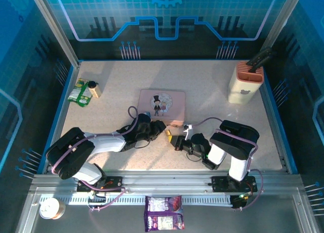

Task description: Unlock the padlock with the key

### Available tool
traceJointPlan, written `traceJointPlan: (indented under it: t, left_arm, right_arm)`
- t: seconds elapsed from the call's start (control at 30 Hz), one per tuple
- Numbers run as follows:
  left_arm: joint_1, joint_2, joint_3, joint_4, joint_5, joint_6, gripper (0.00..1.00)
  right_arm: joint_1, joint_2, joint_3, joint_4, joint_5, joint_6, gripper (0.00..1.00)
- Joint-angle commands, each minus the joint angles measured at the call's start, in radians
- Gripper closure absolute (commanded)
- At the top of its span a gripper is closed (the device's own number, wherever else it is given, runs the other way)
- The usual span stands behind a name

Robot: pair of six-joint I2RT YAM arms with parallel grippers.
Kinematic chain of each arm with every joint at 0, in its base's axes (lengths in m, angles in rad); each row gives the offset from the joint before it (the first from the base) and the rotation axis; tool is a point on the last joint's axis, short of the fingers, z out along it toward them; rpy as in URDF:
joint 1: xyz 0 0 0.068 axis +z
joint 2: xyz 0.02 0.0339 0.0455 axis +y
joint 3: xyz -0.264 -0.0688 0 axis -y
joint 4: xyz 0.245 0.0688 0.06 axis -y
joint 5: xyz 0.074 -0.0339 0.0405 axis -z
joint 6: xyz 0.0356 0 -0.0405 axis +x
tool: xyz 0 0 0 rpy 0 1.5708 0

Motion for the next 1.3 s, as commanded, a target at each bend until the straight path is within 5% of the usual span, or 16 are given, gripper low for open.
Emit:
traceJointPlan:
  t: [0.0,0.23,0.43,0.6,0.9,1.27]
  left_arm:
    - [0.011,-0.039,0.019,-0.033,-0.012,0.014,0.62]
    - [0.043,-0.173,0.013,-0.218,-0.085,0.134,0.51]
    - [0.059,-0.323,0.111,-0.541,-0.242,0.327,0.41]
    - [0.156,-0.335,0.201,-0.702,-0.313,0.483,0.37]
    - [0.387,-0.152,0.286,-0.668,-0.15,0.629,0.34]
    - [0.407,0.033,0.372,-0.499,-0.054,0.717,0.28]
  right_arm:
    - [-0.016,-0.005,-0.016,-0.012,0.059,0.0,1.0]
    - [0.011,-0.054,-0.002,-0.11,0.091,-0.039,1.0]
    - [0.028,-0.184,0.076,-0.429,0.133,-0.099,1.0]
    - [-0.005,-0.239,0.194,-0.692,0.081,-0.168,1.0]
    - [-0.021,-0.213,0.285,-0.823,0.078,-0.19,1.0]
    - [-0.056,-0.22,0.316,-0.918,0.048,-0.216,0.96]
